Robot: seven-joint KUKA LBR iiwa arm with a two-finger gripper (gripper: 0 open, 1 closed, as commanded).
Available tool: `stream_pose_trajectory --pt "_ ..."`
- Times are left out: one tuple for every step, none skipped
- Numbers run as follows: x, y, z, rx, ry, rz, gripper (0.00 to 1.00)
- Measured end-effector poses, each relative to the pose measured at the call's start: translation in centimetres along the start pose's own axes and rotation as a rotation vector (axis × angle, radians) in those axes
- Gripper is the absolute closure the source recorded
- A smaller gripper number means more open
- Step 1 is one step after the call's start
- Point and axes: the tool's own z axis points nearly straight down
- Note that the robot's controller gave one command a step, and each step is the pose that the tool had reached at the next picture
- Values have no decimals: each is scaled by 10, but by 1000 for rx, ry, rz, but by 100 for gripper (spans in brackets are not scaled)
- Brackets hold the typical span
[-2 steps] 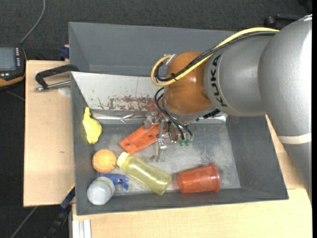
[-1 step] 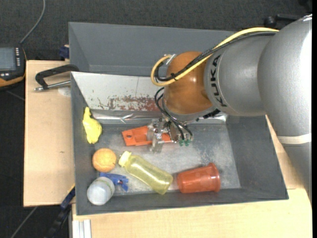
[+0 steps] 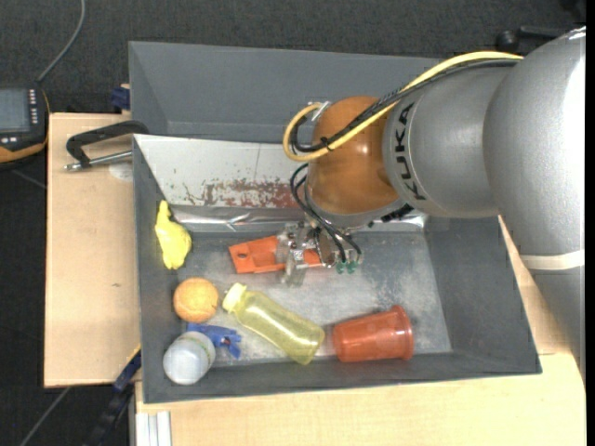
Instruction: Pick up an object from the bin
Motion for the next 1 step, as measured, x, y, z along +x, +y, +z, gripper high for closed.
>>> stream_pose_trajectory --pt "1 -1 -12 -1 -3 -25 100"
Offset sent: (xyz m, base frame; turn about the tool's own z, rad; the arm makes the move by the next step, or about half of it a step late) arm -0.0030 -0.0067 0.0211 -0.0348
